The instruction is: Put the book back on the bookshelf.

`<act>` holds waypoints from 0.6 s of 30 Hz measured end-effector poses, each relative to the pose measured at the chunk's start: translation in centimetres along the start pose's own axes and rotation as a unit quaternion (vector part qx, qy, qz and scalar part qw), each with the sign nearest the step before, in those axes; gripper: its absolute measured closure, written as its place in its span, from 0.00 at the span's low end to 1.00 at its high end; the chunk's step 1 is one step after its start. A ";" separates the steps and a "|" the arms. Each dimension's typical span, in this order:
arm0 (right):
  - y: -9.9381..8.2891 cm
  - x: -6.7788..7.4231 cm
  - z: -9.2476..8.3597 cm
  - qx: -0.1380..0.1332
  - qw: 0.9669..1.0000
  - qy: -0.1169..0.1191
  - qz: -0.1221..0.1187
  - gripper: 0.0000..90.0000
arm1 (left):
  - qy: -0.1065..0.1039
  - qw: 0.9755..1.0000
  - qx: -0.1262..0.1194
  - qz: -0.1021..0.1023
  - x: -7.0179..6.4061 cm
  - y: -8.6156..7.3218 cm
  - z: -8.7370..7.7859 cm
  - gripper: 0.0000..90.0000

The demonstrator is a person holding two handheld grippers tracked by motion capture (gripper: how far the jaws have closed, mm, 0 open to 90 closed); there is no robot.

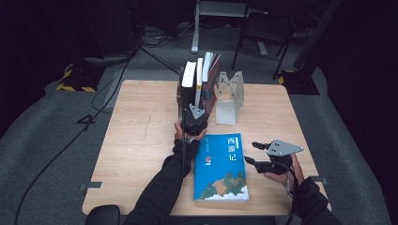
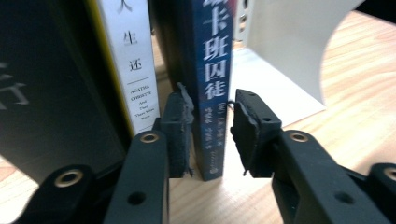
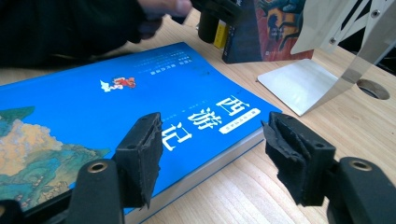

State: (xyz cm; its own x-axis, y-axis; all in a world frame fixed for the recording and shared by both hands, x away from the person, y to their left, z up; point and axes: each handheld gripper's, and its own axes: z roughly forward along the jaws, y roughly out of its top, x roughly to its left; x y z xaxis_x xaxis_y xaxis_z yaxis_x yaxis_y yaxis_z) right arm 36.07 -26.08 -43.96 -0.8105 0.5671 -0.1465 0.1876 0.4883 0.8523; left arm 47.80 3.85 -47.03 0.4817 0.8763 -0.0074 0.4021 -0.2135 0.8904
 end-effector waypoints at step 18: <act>0.1 0.1 0.0 -0.002 1.000 0.000 -0.002 0.41 | 0.008 0.999 0.003 0.034 -1.3 0.8 0.5 0.95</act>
State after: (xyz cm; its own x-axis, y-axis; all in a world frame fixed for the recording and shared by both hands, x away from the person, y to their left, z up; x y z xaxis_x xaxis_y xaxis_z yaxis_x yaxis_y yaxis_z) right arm 36.01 -25.98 -43.93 -0.8111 0.5653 -0.1499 0.1824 0.4881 0.8535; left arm 47.92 2.31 -46.54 0.4954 0.8666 0.0596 0.3744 -0.2750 0.8855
